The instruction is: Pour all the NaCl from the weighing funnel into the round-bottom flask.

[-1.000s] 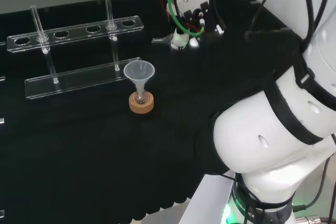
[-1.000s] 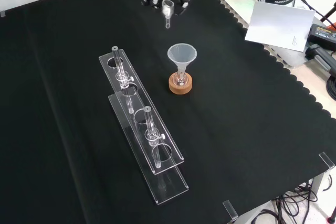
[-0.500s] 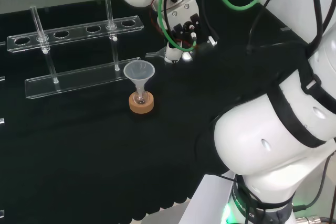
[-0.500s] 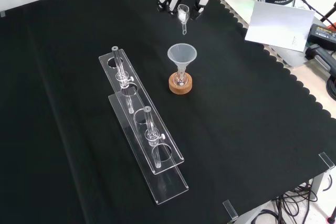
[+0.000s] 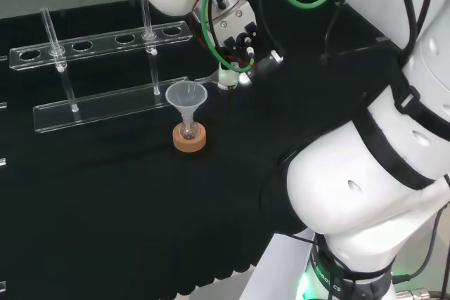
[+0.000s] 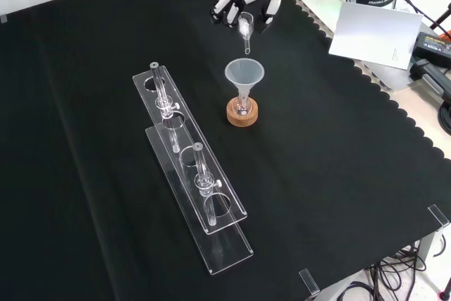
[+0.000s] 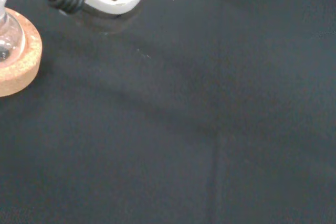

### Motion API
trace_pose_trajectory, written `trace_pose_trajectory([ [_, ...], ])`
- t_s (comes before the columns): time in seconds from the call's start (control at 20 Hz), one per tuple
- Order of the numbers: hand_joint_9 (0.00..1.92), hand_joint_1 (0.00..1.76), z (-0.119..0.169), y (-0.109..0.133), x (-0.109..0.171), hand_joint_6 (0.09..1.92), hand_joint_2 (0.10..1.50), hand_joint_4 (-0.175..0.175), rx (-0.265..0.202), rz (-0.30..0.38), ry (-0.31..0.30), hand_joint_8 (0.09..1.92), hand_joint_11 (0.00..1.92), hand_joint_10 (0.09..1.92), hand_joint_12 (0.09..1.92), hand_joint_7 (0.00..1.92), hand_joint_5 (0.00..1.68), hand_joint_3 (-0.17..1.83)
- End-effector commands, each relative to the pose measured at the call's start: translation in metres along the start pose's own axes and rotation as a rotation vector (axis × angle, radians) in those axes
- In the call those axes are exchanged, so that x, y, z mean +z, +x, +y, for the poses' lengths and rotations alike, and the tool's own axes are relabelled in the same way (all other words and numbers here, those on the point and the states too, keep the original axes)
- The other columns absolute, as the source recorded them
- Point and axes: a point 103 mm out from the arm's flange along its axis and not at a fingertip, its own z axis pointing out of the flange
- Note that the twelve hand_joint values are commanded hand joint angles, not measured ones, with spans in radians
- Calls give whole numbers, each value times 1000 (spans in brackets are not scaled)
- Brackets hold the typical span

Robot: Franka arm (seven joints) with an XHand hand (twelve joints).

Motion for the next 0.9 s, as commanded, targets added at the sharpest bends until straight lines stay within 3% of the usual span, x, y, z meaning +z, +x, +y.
trace_pose_trajectory([
  [0.05,1045,1123,8,6,-3,504,736,175,3,-67,19,697,928,338,1011,542,1325,471],
  [0.9,1052,1123,10,10,-7,501,738,175,7,-172,40,704,954,327,996,533,1325,467],
])
